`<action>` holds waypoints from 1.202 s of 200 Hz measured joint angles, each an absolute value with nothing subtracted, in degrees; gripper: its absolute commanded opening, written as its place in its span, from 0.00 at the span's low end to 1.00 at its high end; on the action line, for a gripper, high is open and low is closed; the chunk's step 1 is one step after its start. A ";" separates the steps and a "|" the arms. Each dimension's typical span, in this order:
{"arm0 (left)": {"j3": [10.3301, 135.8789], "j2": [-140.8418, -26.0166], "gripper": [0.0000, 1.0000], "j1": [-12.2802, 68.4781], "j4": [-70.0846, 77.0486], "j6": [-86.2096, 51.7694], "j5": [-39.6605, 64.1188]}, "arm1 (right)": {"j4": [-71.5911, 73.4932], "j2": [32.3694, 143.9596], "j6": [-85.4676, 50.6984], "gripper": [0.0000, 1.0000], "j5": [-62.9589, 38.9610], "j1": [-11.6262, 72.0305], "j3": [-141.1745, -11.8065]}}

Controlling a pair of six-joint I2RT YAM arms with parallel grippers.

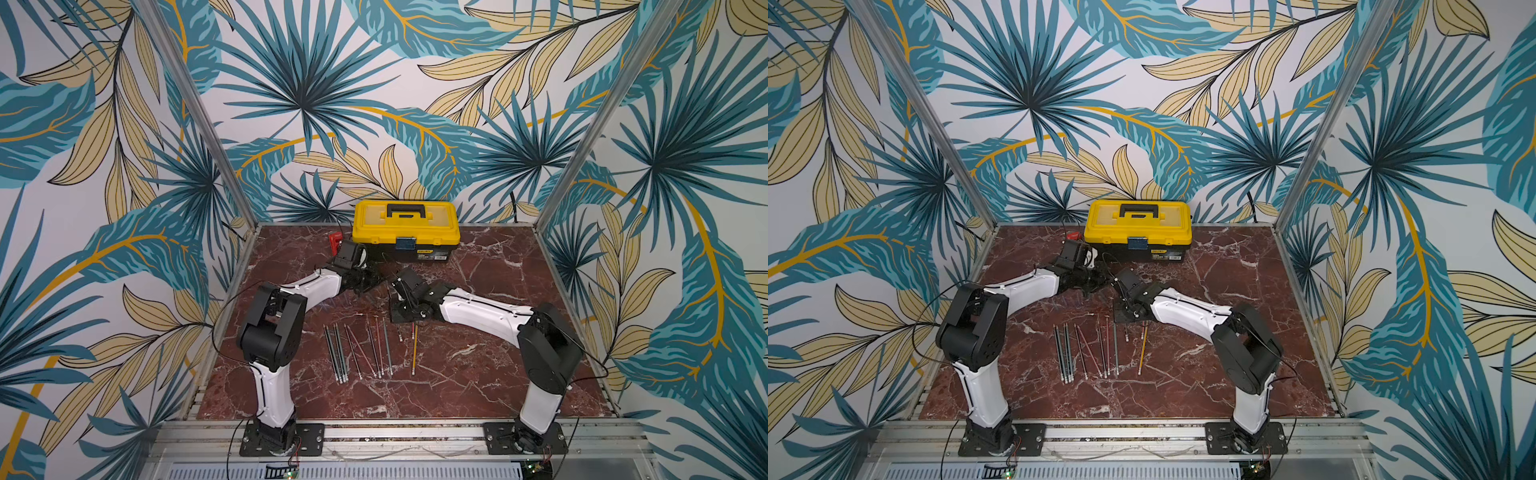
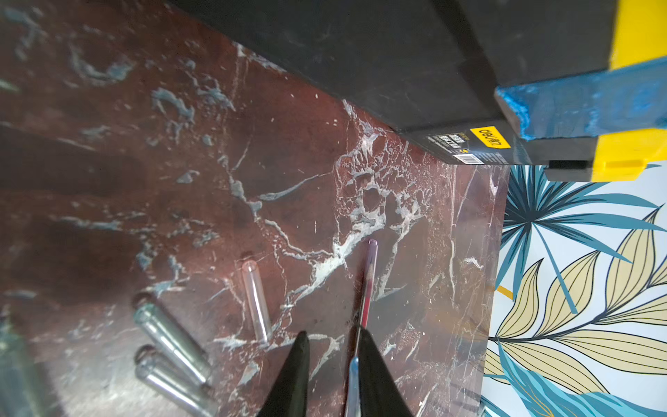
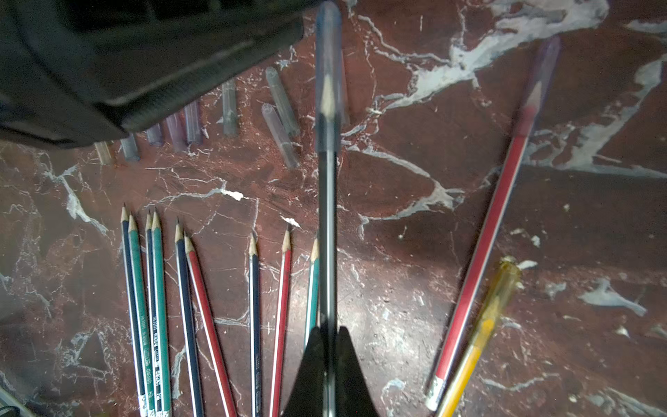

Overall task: Remove the protective cover of the pencils
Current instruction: Pick up the pencil from the center of the board, then remove the protective sleeve from the pencil.

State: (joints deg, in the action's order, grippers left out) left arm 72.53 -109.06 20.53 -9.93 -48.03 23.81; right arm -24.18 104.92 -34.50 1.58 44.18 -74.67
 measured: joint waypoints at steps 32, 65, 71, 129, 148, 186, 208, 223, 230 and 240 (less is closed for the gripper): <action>72.36 -107.77 0.25 20.53 -9.26 -48.21 23.88 | -23.90 104.92 -34.70 0.04 1.19 44.18 -74.67; 72.25 -107.68 0.26 20.73 -8.29 -48.49 24.51 | -23.81 104.92 -34.76 0.04 0.99 44.18 -74.67; 72.23 -107.68 0.25 20.82 -8.29 -48.56 24.58 | -23.81 104.92 -34.74 0.04 0.99 44.18 -74.67; 72.18 -107.70 0.26 21.08 -7.88 -49.34 25.17 | -23.79 104.92 -34.76 0.04 1.02 44.18 -75.18; 72.18 -107.72 0.26 21.08 -7.86 -49.47 25.54 | -23.77 104.92 -34.92 0.04 1.02 44.18 -75.22; 72.18 -108.42 0.26 21.08 -7.68 -49.67 26.15 | -23.77 104.92 -35.14 0.04 1.02 44.18 -75.22; 72.18 -108.77 0.26 21.08 -7.68 -49.87 26.26 | -23.55 104.92 -35.14 0.04 1.02 44.18 -75.22; 72.18 -108.77 0.26 21.08 -7.64 -49.93 26.39 | -23.42 104.92 -35.14 0.04 1.02 44.18 -75.31; 72.18 -108.77 0.26 21.08 -7.57 -49.95 26.41 | -23.38 104.92 -35.14 0.04 1.02 44.18 -75.37; 72.20 -108.77 0.26 21.08 -7.53 -49.95 26.41 | -23.38 104.92 -35.14 0.04 1.02 44.18 -75.55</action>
State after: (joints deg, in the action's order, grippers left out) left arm 72.20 -108.77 21.08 -7.53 -49.95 26.41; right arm -23.38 104.92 -35.14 1.02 44.18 -75.55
